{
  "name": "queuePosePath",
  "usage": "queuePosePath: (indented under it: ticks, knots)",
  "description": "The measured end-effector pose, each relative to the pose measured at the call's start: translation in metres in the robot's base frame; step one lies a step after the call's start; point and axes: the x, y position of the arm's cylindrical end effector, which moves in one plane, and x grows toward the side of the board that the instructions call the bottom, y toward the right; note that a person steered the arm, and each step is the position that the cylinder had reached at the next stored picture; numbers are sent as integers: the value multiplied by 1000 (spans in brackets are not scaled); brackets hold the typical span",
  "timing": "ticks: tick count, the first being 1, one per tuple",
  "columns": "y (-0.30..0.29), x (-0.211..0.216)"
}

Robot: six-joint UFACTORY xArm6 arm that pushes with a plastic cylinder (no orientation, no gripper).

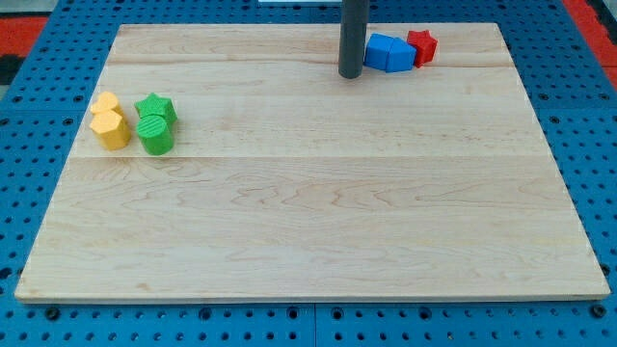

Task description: Move the red star along with blue cube and red circle towards top center

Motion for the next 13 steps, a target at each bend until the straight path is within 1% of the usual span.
queuePosePath:
  ticks: [1,2,3,4,5,7,8,9,11,13]
  knots:
    - [1,-2]
    - [2,8]
    - [32,62]
    - [134,57]
    - [221,14]
    - [216,10]
    - [217,-23]
    - [203,-35]
    - [142,-50]
    - [66,-65]
